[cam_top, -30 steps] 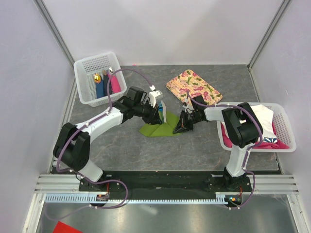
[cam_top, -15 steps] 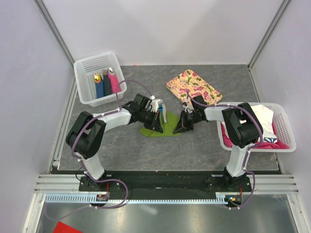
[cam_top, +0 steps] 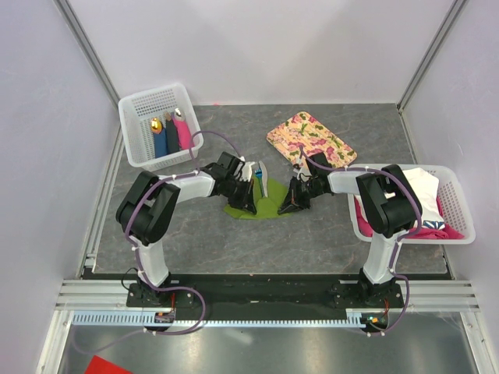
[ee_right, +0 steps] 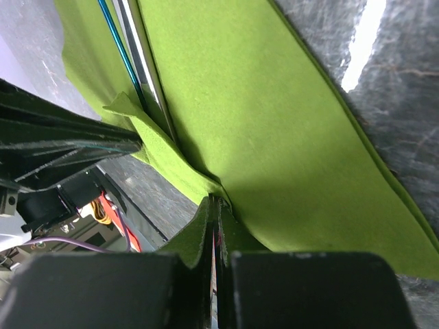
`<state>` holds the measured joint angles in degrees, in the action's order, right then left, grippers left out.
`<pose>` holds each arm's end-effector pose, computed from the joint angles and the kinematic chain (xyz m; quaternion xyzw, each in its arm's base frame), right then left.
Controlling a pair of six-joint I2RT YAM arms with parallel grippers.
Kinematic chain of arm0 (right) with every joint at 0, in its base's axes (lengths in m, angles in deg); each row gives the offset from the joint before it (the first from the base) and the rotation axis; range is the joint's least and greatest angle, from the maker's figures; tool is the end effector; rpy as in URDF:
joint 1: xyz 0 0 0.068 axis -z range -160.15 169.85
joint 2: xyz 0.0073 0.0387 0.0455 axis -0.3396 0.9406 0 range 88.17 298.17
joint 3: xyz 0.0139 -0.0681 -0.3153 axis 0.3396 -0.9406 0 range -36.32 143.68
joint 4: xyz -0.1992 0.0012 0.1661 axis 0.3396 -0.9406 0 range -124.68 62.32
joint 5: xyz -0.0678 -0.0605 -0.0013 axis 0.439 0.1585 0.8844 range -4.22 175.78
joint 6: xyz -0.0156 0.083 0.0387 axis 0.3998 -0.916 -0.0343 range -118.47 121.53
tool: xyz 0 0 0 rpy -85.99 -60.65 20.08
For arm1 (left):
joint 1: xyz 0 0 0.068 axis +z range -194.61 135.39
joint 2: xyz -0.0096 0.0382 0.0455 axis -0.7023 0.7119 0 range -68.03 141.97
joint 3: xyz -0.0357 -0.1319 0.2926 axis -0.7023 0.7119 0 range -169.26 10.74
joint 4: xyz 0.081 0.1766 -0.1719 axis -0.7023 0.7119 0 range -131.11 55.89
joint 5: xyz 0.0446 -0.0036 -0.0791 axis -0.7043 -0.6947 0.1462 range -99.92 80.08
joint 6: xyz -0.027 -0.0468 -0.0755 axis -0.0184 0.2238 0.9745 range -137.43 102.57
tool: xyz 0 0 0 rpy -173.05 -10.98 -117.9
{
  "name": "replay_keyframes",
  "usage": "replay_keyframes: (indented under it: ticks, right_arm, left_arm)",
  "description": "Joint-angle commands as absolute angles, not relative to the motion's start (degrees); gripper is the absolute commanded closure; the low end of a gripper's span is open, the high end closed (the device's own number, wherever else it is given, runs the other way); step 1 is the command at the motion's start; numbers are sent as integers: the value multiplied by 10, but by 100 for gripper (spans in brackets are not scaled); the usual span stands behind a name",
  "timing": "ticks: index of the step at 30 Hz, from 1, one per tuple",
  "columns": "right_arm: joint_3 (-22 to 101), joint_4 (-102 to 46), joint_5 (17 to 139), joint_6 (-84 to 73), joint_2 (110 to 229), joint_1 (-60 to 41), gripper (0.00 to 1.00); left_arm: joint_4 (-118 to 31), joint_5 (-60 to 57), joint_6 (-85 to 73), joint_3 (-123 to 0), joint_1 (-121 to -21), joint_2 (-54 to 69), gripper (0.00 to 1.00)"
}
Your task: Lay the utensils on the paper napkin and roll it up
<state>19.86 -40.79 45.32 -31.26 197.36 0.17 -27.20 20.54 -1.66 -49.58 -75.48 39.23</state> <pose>0.3333 0.1769 0.1279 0.0337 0.9201 0.3894 0.0246 0.3168 -0.2386 0.1508 0.1882 0.9171 -0.3296 0.1223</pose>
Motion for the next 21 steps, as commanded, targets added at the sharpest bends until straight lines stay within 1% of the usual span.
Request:
replay_keyframes:
  ticks: [1, 5, 12, 16, 21]
  right_arm:
    - [209, -423, 498, -295, 1972, 1, 100]
    - [220, -426, 476, -282, 1951, -2, 100]
    - [221, -422, 461, -273, 1917, -38, 98]
    - [226, -417, 462, -276, 1914, -55, 98]
    - [233, -418, 471, -275, 1936, -59, 98]
  left_arm:
    - [-263, 181, -5, -514, -741, 408, 93]
    - [-260, 192, -6, -514, -740, 409, 94]
    - [-262, 194, -9, -513, -740, 409, 95]
    - [-260, 193, -9, -511, -740, 409, 95]
    - [-260, 191, -7, -511, -740, 412, 95]
